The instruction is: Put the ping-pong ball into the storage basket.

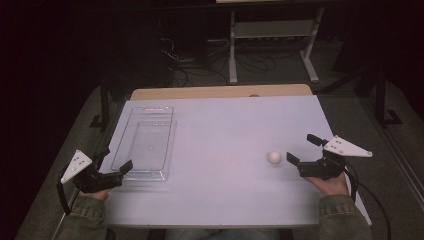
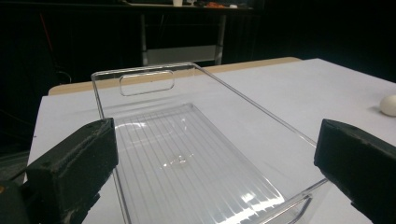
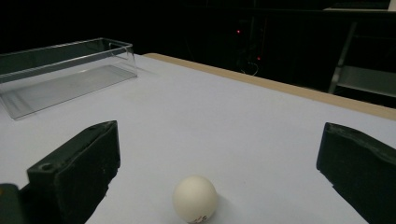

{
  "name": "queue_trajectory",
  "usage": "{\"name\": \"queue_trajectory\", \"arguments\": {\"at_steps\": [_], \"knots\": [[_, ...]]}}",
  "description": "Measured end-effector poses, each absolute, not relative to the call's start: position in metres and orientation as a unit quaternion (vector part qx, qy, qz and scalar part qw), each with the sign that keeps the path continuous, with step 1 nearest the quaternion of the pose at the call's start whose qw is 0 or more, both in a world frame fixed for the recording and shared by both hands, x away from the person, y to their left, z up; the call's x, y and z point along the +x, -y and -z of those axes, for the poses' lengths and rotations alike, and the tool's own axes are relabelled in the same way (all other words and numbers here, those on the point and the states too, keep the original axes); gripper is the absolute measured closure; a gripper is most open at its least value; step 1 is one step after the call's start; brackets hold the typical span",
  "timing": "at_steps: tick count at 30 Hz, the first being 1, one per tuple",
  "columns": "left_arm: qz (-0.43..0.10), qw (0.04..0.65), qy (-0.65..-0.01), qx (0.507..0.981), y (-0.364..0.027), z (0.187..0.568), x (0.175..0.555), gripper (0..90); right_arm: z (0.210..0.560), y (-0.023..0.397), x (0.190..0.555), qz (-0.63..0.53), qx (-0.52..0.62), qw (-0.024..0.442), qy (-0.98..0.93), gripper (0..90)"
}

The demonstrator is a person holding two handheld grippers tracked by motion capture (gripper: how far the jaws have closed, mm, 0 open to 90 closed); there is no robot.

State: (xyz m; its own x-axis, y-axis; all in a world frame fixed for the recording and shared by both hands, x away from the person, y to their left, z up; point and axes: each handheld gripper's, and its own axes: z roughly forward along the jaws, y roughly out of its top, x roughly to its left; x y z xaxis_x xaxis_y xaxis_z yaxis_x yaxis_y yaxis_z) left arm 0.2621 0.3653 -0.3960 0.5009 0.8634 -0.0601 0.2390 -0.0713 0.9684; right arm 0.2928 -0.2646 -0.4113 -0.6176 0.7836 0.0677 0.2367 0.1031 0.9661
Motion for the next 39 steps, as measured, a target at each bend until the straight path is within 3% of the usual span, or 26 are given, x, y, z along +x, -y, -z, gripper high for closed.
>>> {"name": "queue_trajectory", "arguments": {"at_steps": [12, 39], "knots": [[-0.282, 0.516, -0.386, 0.711, -0.353, 0.39, 0.263, 0.0, 0.411, 0.267, 0.289, -0.561, 0.368, 0.249, -0.698, 0.0], [-0.273, 0.506, -0.338, 0.745, -0.327, 0.352, 0.276, 0.0, 0.41, 0.266, 0.285, -0.565, 0.368, 0.249, -0.695, 0.0]]}}
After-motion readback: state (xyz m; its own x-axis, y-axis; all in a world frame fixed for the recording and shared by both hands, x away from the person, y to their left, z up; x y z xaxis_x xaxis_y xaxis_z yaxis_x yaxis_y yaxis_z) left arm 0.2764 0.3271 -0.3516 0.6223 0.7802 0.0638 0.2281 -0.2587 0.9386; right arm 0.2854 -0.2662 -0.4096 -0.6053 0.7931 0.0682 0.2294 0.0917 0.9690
